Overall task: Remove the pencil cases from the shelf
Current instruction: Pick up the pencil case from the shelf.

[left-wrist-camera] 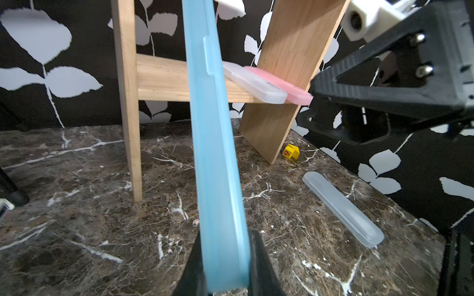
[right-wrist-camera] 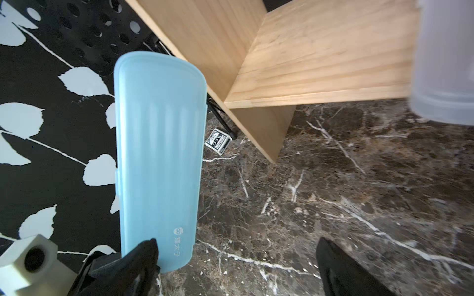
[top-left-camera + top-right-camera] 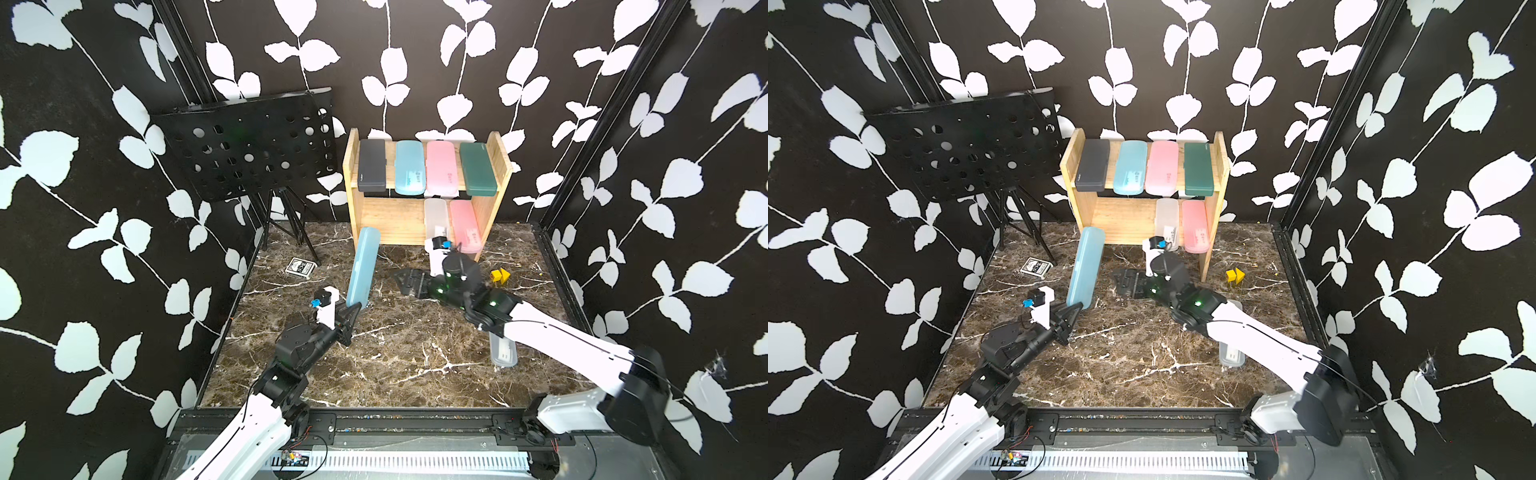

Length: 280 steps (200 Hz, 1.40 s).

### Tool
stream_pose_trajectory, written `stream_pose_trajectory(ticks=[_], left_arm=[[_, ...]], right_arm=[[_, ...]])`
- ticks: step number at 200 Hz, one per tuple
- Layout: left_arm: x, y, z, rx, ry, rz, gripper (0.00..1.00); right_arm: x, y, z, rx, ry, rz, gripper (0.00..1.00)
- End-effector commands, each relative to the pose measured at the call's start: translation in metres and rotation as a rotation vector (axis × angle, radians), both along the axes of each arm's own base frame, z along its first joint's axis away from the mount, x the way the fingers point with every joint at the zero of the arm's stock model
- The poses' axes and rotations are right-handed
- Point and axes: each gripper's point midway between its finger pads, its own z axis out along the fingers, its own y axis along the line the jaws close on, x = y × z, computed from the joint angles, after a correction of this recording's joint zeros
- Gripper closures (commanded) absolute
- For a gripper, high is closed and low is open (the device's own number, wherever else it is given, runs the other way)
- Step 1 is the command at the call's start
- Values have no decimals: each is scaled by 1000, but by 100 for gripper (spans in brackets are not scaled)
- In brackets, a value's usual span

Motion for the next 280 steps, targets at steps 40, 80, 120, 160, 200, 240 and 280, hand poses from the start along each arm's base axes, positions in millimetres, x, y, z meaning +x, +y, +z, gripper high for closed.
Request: stream_pose_trajectory(ticks=[40,80,120,160,200,240,280], left_arm=[[-2,4,-1,13,-22,19,100],[-3,3,2,9,-26,8,100],[-3,2,4,-4,-23,4,100],[-5,2,7,-16,-28,-1,100],[-7,4,10,-40,-33,1,100],[-8,5,8,-37,-26,7,100],[-6,10,7,-41,-13,40,49]], right_arm=[[7,67,73,231,-100,111,1],[10,99,62,245,-62,166,1],[16,111,40,224,-35,160,0],[15,118,27,228,-8,182,1],[14,126,18,256,15,210,1],[13,126,21,264,10,216,14],[10,120,19,221,14,214,33]])
